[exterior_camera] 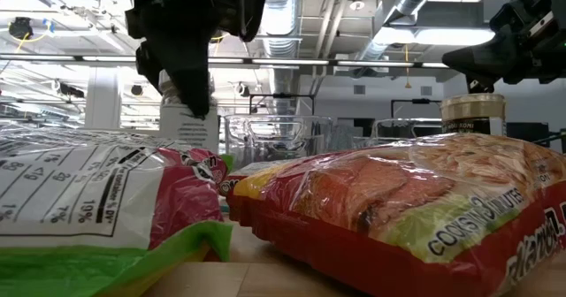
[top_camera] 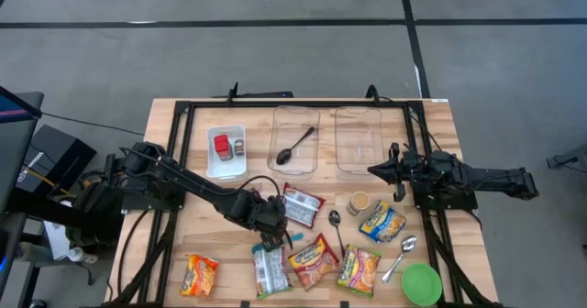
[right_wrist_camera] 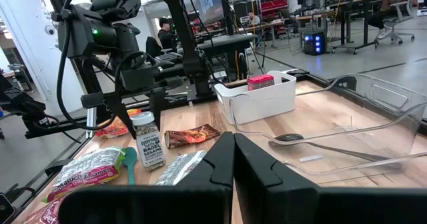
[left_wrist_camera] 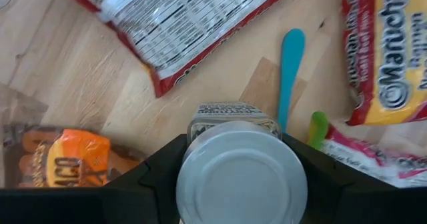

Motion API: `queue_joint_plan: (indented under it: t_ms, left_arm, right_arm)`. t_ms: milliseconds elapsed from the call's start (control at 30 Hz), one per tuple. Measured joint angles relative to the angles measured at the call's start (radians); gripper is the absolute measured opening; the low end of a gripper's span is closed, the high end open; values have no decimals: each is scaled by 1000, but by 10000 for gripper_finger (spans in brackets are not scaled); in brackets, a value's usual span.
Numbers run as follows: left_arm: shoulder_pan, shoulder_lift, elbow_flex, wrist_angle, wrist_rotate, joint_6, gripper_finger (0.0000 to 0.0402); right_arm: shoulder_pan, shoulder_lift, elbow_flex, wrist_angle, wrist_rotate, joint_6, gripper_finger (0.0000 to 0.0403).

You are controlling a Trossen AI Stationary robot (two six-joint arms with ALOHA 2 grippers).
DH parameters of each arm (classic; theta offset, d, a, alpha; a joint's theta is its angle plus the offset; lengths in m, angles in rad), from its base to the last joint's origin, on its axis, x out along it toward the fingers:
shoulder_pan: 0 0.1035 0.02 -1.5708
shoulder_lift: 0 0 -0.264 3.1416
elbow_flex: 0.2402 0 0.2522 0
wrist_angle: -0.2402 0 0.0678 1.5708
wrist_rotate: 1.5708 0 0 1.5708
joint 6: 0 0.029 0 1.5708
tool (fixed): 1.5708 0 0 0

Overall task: Pick & Place Food Item
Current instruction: Put the white seasoning bottle into the white bin

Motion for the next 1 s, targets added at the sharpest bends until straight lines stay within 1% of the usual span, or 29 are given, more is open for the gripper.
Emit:
queue_joint_plan:
  t_ms: [167, 300, 1000]
  left_arm:
    - [0, 0, 0, 5, 0, 1, 202]
    - [0, 0, 0, 5, 0, 1, 193]
    - [0, 0, 0, -2, -13, 0, 194]
  right_arm:
    - [0, 0, 0, 0, 0, 0, 0]
    - [0, 0, 0, 0, 0, 0, 0]
    - [0, 0, 0, 0, 0, 0, 0]
